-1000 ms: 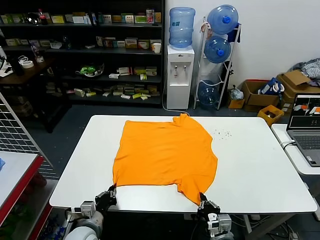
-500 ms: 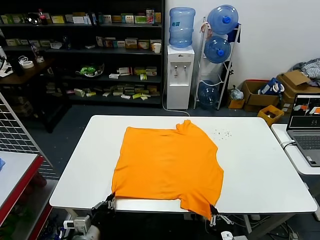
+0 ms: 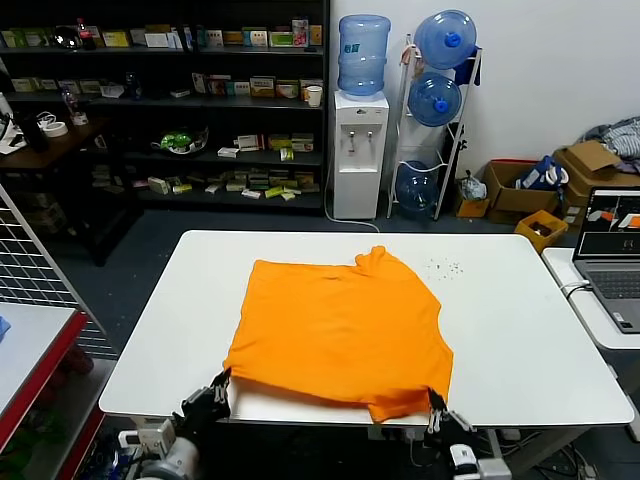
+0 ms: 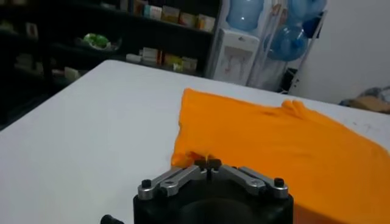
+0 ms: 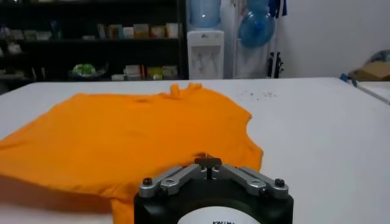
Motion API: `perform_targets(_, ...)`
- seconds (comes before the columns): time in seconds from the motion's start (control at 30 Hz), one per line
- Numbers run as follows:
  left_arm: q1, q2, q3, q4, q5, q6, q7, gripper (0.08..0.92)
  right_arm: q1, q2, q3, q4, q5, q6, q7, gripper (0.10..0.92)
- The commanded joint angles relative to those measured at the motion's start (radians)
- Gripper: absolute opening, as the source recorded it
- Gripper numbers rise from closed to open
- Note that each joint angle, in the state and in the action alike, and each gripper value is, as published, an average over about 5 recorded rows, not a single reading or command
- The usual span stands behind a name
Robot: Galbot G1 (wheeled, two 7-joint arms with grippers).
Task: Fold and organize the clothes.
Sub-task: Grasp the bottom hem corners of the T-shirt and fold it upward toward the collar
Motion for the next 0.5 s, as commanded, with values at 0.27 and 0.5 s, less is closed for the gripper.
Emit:
perform_targets(0.27,-0.343,0.015,0.128,0.247,-0.027,0.021,-0.022,0.096,0.51,-0.025,-0.052,-0.255,0.134,-0.142,0.034,0.124)
perform_targets(0.5,-0.388,0.008,0.151,0.301,-0.015,0.047,-0.007,0.096,0.575,-0.028,-0.094,-0.337,0.139,-0.165,0.007,0.124)
